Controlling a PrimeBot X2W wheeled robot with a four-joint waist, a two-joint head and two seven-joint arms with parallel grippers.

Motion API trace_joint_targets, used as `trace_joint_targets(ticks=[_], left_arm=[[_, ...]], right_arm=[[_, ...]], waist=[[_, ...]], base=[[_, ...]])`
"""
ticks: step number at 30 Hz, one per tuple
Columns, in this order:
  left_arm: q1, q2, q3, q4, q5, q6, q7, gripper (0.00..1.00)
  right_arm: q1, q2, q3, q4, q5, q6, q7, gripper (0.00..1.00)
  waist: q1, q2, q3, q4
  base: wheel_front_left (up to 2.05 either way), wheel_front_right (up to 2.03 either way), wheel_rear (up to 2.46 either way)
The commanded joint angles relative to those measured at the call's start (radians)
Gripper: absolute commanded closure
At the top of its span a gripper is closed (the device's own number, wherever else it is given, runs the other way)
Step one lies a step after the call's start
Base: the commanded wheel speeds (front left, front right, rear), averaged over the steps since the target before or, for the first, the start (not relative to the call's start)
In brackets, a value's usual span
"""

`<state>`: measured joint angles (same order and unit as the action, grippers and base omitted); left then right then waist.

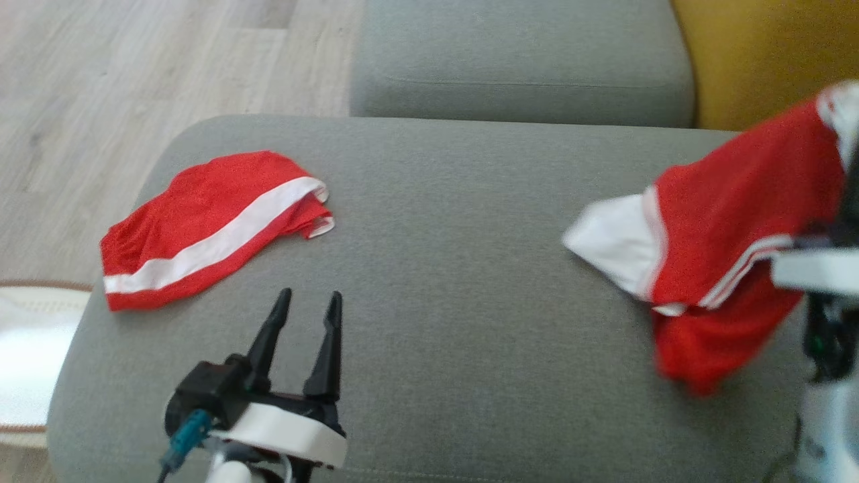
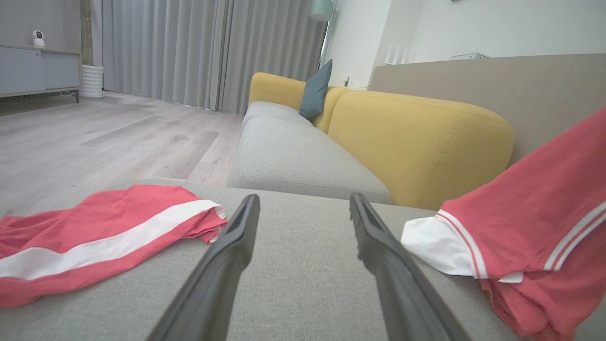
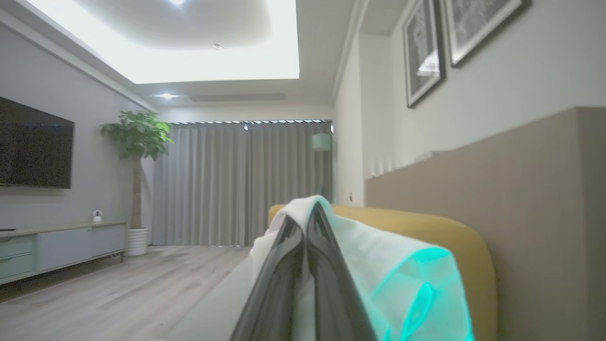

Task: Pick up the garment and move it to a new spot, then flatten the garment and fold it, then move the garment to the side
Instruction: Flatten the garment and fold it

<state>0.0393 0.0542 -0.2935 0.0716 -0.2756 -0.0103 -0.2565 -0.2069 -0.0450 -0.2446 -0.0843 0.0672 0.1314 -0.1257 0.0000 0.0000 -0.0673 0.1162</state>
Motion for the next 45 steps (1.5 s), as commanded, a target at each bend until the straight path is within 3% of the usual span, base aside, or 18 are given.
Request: trace_joint_targets(ticks=[1, 6, 10, 11, 17, 18, 19, 24, 29, 38, 45], left_arm=[[-0.034, -0.004, 0.013, -0.027, -0.009, 0.003, -0.005, 0.0], [-0.058, -0.004, -0.032, -0.018, -0.027, 0.002, -0.005, 0.0], [-0.092, -0.004, -0.069, -0.011, -0.035, 0.001, -0.005, 0.0], [-0.092, -0.004, -0.069, -0.011, -0.035, 0.001, -0.005, 0.0], [-0.135, -0.004, -0.102, -0.001, -0.054, 0.006, -0.005, 0.0], [-0.141, -0.004, -0.106, 0.002, -0.054, 0.005, -0.005, 0.0], [-0.147, -0.004, -0.109, 0.004, -0.054, 0.003, -0.005, 0.0], [-0.168, -0.004, -0.107, 0.01, -0.055, 0.005, -0.005, 0.0], [-0.172, -0.004, -0.076, 0.01, -0.05, 0.011, -0.005, 0.0], [-0.18, -0.004, -0.02, -0.028, -0.059, 0.023, -0.005, 0.0], [-0.169, -0.004, -0.002, -0.052, -0.062, 0.031, -0.005, 0.0]], right_arm=[[-0.125, -0.005, 0.078, -0.052, -0.038, -0.001, 0.028, 1.0], [-0.298, -0.005, 0.236, 0.052, -0.127, -0.001, 0.075, 1.0], [-0.434, -0.005, 0.347, 0.287, -0.148, -0.001, 0.117, 1.0], [-0.434, -0.005, 0.347, 0.287, -0.148, -0.001, 0.117, 1.0], [-0.598, -0.005, 0.482, 0.685, -0.105, -0.001, 0.102, 1.0], [-0.624, -0.005, 0.492, 0.743, -0.104, -0.001, 0.093, 0.15], [-0.647, -0.005, 0.503, 0.798, -0.116, -0.001, 0.084, 0.0], [-0.723, -0.005, 0.549, 0.975, -0.096, -0.001, 0.024, 0.0], [-0.771, -0.005, 0.665, 1.056, -0.03, -0.001, -0.018, 0.0], [-0.81, -0.027, 0.737, 1.095, 0.052, -0.001, -0.068, 0.0], [-0.733, -0.08, 0.732, 1.034, 0.138, -0.001, -0.106, 0.0]], waist=[[0.0, 0.0, 0.009, 0.03], [0.0, 0.0, 0.034, 0.102], [0.0, 0.0, 0.079, 0.17], [0.0, 0.0, 0.079, 0.17], [0.0, 0.0, 0.152, 0.241], [0.0, 0.0, 0.164, 0.249], [0.0, 0.0, 0.173, 0.256], [0.0, 0.0, 0.194, 0.264], [0.0, 0.0, 0.182, 0.203], [0.0, 0.0, 0.127, 0.059], [0.0, 0.0, 0.079, -0.032]], base=[[0.0, 0.0, 0.0], [0.0, 0.0, 0.0], [0.0, 0.0, 0.0], [0.0, 0.0, 0.0], [0.0, 0.0, 0.0], [0.0, 0.0, 0.0], [0.0, 0.0, 0.0], [0.0, 0.0, 0.0], [0.0, 0.0, 0.0], [0.0, 0.0, 0.0], [0.0, 0.0, 0.0]])
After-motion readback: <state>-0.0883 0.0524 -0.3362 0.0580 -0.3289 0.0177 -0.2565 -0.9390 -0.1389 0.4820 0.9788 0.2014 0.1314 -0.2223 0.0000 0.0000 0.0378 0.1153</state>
